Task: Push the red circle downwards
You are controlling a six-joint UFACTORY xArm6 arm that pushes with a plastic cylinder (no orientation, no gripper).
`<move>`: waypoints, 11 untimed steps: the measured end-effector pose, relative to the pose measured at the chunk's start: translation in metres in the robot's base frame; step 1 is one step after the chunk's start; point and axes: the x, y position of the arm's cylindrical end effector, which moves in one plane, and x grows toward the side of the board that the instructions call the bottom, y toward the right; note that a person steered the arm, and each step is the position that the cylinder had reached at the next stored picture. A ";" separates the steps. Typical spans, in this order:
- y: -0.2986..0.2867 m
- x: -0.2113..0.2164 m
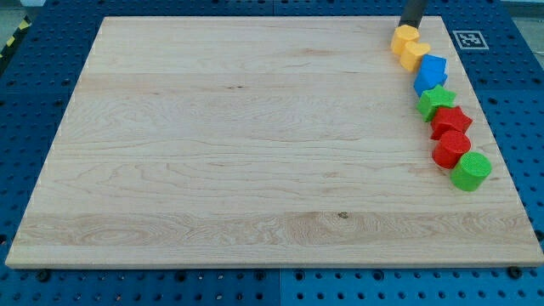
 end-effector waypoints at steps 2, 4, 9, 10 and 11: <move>0.000 0.000; 0.072 -0.023; 0.014 0.239; -0.017 0.250; -0.016 0.283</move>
